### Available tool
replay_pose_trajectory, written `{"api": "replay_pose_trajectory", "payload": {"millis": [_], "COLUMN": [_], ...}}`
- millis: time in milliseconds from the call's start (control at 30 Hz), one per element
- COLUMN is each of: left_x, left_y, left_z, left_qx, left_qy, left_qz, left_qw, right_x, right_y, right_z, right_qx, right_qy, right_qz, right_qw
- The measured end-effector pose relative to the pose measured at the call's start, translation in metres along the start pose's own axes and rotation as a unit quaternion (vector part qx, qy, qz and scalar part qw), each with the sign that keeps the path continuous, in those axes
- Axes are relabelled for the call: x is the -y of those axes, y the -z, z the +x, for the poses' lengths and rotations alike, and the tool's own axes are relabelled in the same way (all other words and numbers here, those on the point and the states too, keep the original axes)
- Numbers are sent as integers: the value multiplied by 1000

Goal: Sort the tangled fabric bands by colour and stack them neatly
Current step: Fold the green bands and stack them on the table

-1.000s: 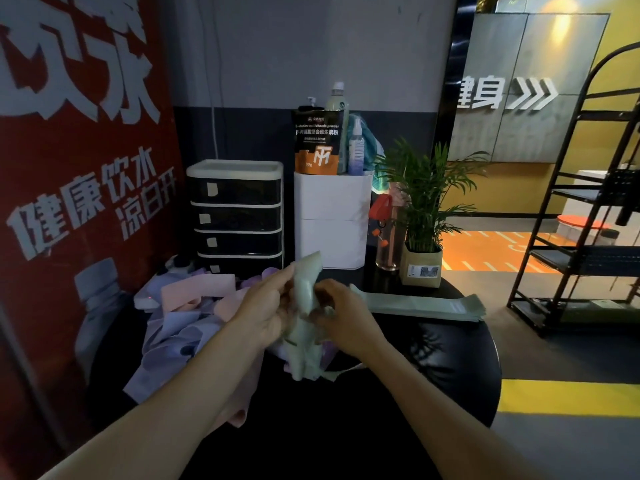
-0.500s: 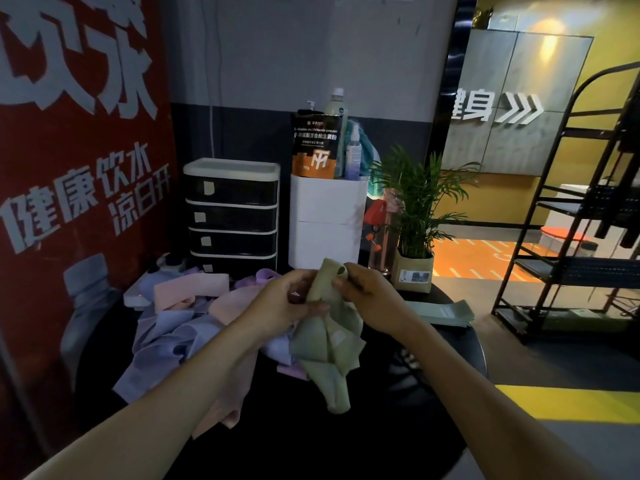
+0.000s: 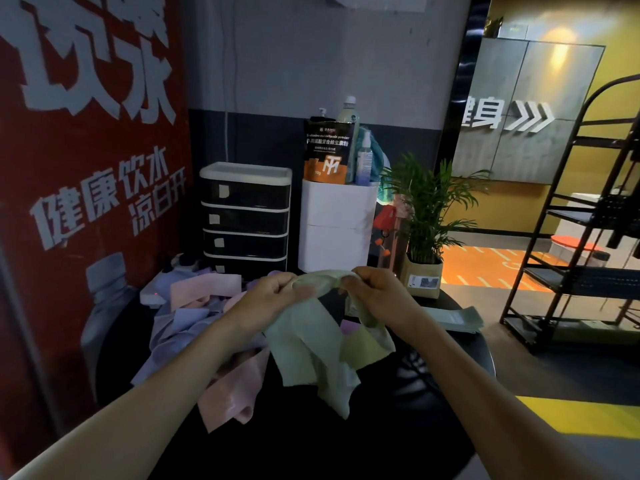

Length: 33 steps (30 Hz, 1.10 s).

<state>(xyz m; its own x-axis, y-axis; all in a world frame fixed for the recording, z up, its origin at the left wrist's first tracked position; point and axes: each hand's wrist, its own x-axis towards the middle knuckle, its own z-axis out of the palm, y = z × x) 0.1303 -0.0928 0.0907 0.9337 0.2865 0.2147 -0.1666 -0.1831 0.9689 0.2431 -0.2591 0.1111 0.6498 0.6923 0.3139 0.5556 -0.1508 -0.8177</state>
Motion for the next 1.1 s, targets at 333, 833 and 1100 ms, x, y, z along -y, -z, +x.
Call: {"api": "replay_pose_trajectory", "payload": {"millis": [333, 833, 1100], "left_x": [21, 12, -32], "left_y": [18, -2, -75], "left_z": [7, 30, 56], "left_qx": [-44, 29, -26], "left_qy": [-30, 9, -118], "left_qz": [121, 400, 138], "left_qw": [991, 916, 983], "right_x": [-26, 6, 13], "right_y": [10, 48, 58], "right_z": [11, 13, 17], "right_qx": [-128, -179, -155], "right_qy": [-112, -6, 6], "right_qz": [-43, 84, 76], "right_qw": [985, 980, 985]}}
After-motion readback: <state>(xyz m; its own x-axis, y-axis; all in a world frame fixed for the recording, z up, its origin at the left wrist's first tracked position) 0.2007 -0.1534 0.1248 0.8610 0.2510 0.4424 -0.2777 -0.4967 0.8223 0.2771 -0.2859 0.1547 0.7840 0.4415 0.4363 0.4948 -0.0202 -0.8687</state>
